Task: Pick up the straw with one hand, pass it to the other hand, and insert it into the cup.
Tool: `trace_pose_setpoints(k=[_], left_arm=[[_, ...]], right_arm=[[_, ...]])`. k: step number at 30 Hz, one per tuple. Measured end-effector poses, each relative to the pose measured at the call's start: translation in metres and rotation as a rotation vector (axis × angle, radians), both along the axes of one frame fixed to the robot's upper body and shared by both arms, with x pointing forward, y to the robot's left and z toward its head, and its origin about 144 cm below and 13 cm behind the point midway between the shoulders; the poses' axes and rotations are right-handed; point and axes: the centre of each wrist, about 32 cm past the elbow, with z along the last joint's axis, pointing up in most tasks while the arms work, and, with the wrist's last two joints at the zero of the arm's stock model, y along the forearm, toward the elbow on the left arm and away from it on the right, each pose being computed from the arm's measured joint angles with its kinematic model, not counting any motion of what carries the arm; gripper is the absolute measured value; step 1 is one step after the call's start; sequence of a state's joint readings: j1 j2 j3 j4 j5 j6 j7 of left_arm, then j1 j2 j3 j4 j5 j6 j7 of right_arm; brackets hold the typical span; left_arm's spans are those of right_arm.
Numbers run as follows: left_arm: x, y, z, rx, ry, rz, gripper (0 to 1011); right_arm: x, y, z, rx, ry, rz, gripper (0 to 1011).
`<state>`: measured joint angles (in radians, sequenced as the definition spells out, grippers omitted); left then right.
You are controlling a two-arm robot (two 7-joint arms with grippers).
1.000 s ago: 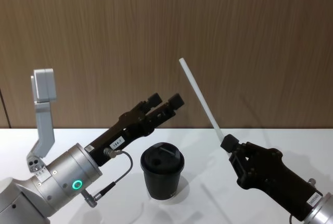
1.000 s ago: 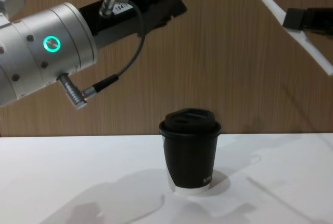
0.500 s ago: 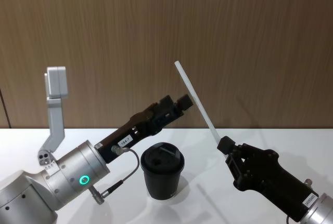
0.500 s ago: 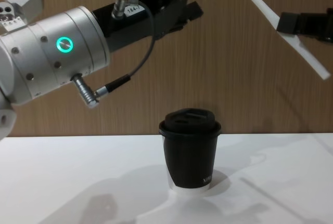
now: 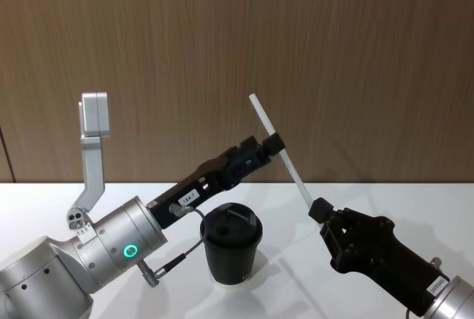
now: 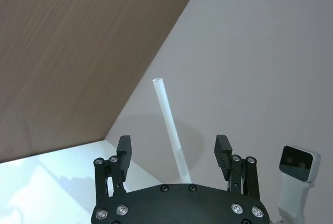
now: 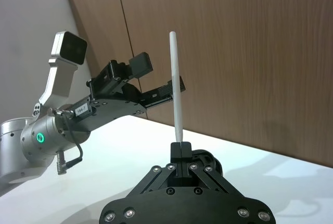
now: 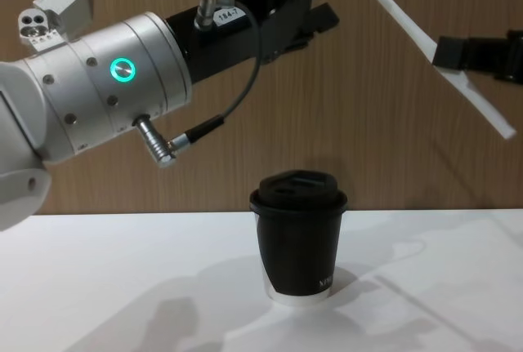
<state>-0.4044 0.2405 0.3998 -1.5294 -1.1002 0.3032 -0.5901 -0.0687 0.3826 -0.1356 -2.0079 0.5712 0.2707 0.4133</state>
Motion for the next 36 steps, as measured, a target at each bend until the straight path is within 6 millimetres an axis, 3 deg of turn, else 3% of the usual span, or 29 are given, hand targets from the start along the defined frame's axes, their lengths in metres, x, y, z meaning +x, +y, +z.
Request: trace_pose_setpoints(k=[19,26,36], left_arm=[[0.004,-0.013,-0.002,-0.029,0.01,-0.046,978],[0.004,-0.017,-0.002,-0.04,0.003,-0.047,848],[0.003,-0.02,-0.001,-0.056,-0.011,-0.044,505]], right_arm=[[0.001,0.0,-0.001,-0.005,0.019,0.005,0],[0.001,0.0,-0.001,-0.005,0.019,0.004,0],[0.001,0.0,0.0,-0.009,0.019,0.004,0]])
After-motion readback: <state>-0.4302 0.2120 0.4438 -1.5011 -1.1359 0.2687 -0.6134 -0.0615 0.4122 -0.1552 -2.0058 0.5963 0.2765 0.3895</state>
